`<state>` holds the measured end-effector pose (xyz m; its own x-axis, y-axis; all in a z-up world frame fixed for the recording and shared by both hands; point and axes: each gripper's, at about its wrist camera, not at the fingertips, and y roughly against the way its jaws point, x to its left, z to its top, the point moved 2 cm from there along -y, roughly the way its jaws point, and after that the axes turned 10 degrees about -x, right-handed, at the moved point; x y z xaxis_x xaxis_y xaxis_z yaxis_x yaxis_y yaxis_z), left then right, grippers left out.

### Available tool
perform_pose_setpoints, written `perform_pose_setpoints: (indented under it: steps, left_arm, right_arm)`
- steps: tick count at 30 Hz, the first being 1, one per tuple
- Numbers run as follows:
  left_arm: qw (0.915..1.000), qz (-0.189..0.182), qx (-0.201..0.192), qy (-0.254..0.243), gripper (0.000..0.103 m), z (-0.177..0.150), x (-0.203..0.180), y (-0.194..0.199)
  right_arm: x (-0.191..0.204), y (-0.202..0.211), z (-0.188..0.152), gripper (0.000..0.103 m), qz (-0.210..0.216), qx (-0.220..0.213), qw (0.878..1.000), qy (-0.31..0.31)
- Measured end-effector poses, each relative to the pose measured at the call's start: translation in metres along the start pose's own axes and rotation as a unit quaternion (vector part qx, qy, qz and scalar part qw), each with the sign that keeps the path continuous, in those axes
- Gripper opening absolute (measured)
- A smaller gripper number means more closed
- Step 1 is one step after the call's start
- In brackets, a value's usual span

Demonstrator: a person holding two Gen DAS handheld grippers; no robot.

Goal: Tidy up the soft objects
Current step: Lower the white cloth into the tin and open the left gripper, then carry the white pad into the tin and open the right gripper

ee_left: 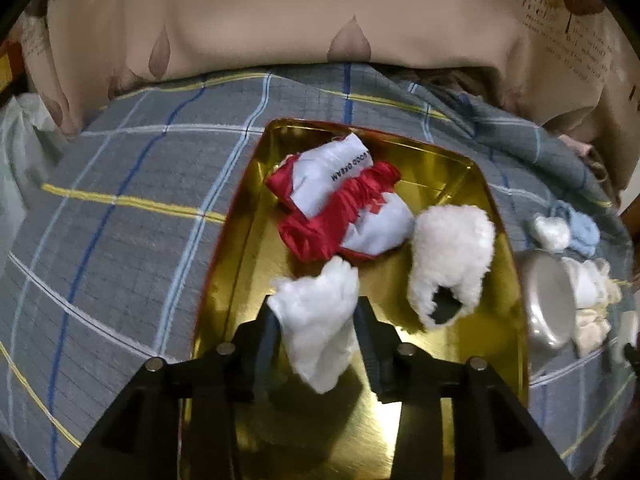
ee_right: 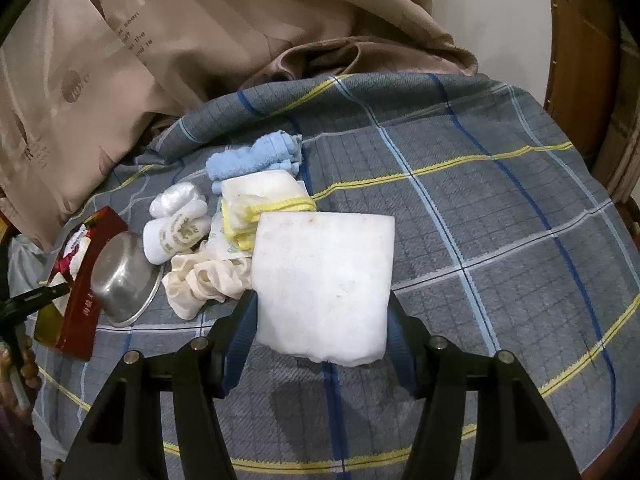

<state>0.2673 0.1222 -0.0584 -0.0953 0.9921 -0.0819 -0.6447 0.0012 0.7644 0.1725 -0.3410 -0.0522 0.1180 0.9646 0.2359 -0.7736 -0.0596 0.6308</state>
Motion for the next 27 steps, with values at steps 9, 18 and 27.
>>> perform_pose_setpoints:
  steps: [9,18,27]
  left_arm:
    - [0.9978,0.024,-0.053,-0.03,0.045,0.003,-0.008,0.031]
    - [0.9966,0.017,-0.078,-0.02,0.046,-0.004,-0.01,0.08]
    - [0.9975,0.001,-0.059,0.039,0.046,-0.054,-0.007,0.137]
  right_arm:
    - [0.017,0.02,0.006,0.057,0.019,-0.017,1.0,0.01]
    - [0.054,0.04,0.017,0.057,0.055,-0.033,0.998,0.026]
    - [0.13,0.051,0.021,0.057,0.141,-0.022,0.988,0.059]
